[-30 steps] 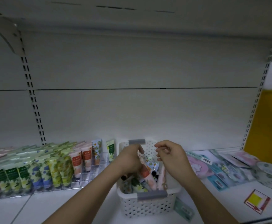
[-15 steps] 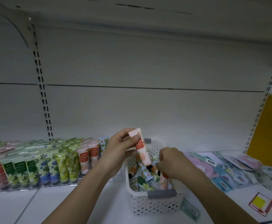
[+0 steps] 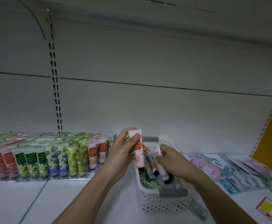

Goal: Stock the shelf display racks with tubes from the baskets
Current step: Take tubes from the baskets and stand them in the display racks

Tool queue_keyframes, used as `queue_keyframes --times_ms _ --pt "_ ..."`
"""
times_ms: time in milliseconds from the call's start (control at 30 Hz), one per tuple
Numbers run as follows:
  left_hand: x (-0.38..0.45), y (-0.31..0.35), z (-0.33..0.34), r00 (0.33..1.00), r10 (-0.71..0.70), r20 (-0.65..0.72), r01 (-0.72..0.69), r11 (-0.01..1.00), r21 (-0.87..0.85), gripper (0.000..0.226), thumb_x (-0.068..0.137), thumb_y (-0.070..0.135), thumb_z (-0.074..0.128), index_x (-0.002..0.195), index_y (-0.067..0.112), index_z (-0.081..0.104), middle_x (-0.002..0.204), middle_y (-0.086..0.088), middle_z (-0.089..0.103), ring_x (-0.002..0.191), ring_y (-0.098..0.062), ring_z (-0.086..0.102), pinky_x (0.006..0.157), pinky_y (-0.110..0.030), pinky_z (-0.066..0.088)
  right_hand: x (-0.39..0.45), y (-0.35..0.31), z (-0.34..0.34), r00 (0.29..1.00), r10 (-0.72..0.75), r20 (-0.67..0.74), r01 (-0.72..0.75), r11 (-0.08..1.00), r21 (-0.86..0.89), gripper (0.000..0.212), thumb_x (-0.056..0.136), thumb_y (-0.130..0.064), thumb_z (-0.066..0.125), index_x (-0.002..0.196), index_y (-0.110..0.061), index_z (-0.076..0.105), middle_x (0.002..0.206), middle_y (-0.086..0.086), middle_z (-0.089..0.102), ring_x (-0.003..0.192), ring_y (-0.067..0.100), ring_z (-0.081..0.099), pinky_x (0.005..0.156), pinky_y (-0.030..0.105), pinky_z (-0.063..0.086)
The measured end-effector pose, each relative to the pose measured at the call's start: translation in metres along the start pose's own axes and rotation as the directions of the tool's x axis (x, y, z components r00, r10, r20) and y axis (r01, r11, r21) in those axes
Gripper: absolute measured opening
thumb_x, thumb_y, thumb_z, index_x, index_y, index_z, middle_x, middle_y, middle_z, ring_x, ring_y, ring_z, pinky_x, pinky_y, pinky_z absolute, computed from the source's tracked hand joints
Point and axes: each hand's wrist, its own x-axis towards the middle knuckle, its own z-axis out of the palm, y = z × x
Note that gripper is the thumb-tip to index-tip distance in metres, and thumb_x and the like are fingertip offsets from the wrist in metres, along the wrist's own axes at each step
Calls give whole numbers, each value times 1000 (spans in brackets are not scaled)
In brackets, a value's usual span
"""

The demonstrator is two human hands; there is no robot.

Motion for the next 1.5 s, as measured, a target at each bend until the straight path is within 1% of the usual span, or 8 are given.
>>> queue_keyframes --times_ms 100,300,567,700,800,1067,1367,1500 --pt "-1 1 -4 1000 1 4 -1 999 -47 7 91 24 60 96 20 62 90 -11 64 73 -22 63 62 -30 52 -4 -13 -3 997 -83 -11 80 913 400 15 104 -31 42 107 -27 56 93 -3 68 81 14 67 72 32 53" --pt "3 14 -11 999 22 -25 -25 992 -121 12 94 25 54 100 16 58 86 -10 65 67 -18 58 61 -30 50 -6 -37 2 989 -146 -29 134 784 606 16 106 -29 37 110 -21 51 74 -2 63 59 12 55 52 27 46" --pt "-3 49 -47 989 24 -149 -28 999 -20 17 99 23 48 103 8 53 83 -7 65 66 -17 59 60 -29 51 7 -65 16 970 -236 -61 218 723 655 20 97 -46 47 95 -28 56 76 3 63 61 16 57 54 32 46" --pt "-7 73 -78 981 93 -170 -76 991 108 15 85 29 63 90 15 63 77 -3 59 73 -15 61 71 -29 52 17 -80 20 964 -242 -113 258 736 625 18 100 -34 52 97 -30 69 87 2 72 78 13 67 69 30 55" --pt "-12 90 -95 969 173 -179 -123 958 260 13 81 30 68 88 19 73 82 1 66 77 -10 64 72 -23 51 24 -91 22 951 -244 -190 308 776 550 14 97 -25 59 96 -24 73 83 -5 73 74 6 63 62 16 48" --pt "-23 110 -112 915 234 -329 -40 863 503 10 80 16 74 90 14 73 85 -9 75 78 -21 72 75 -30 55 43 -110 28 964 -197 -176 264 743 616 4 91 -6 66 92 -10 69 80 3 75 70 12 70 60 22 55" --pt "-32 109 -118 916 233 -326 55 732 679 13 80 11 76 90 8 68 81 -14 73 73 -24 73 74 -39 61 58 -115 36 995 -102 -11 90 812 577 15 105 -15 42 98 -7 52 107 34 64 49 15 52 41 22 37" --pt "-32 103 -121 916 247 -316 89 643 761 10 80 12 77 85 12 68 82 -10 72 72 -24 72 71 -37 61 65 -114 45 995 -95 -26 97 905 414 26 99 -39 52 98 -13 54 92 11 69 46 1 47 46 17 36"
